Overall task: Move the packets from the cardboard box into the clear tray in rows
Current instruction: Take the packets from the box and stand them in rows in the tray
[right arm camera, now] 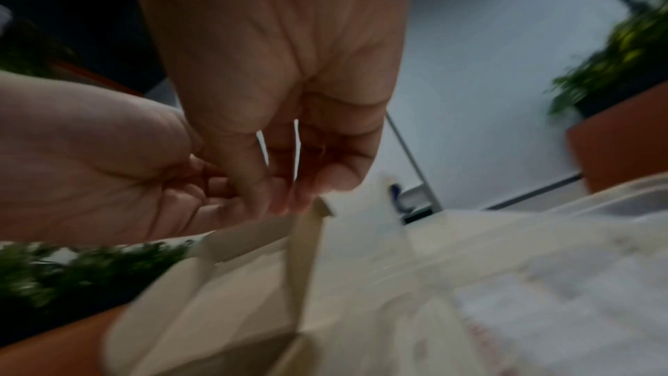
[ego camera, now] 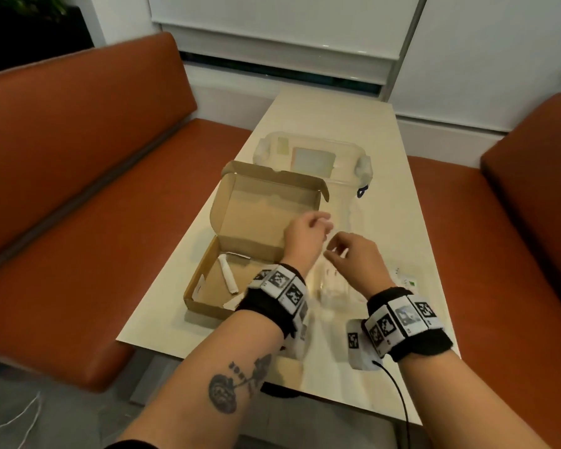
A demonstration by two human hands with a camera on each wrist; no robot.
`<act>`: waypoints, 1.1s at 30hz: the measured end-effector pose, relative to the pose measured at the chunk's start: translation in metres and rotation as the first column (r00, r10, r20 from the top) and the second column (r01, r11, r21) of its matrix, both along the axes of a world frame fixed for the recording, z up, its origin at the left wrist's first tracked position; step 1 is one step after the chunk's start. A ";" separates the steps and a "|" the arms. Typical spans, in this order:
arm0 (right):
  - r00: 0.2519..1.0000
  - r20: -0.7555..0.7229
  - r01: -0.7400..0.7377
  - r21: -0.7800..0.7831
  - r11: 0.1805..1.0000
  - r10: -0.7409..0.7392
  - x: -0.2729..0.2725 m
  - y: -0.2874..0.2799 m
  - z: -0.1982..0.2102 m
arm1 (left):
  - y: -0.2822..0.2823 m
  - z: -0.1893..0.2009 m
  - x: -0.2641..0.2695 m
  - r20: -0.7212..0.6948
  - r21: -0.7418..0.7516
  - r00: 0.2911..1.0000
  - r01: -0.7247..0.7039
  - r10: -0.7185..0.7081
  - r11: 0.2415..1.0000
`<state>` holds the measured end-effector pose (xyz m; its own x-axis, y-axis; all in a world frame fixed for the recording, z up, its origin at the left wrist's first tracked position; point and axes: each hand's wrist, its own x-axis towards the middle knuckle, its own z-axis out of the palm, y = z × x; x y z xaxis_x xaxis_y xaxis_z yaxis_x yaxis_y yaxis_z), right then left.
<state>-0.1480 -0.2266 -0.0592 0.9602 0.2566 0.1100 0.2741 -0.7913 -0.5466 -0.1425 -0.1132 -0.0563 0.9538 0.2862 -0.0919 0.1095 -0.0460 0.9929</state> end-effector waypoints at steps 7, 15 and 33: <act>0.928 -0.270 -0.319 -0.230 0.919 0.255 -0.011 0.081 -0.025 | 0.126 -0.022 -0.024 -0.216 0.382 0.847 -0.384 0.485 0.840; 0.865 -0.456 -0.464 -0.570 0.679 0.209 -0.005 0.104 -0.052 | 0.151 -0.056 -0.038 -0.429 0.556 0.818 -0.095 0.383 0.826; 0.893 -0.367 -0.359 -0.227 0.905 0.262 -0.002 0.088 -0.045 | 0.143 -0.057 -0.037 -0.408 0.526 0.799 -0.189 0.441 0.829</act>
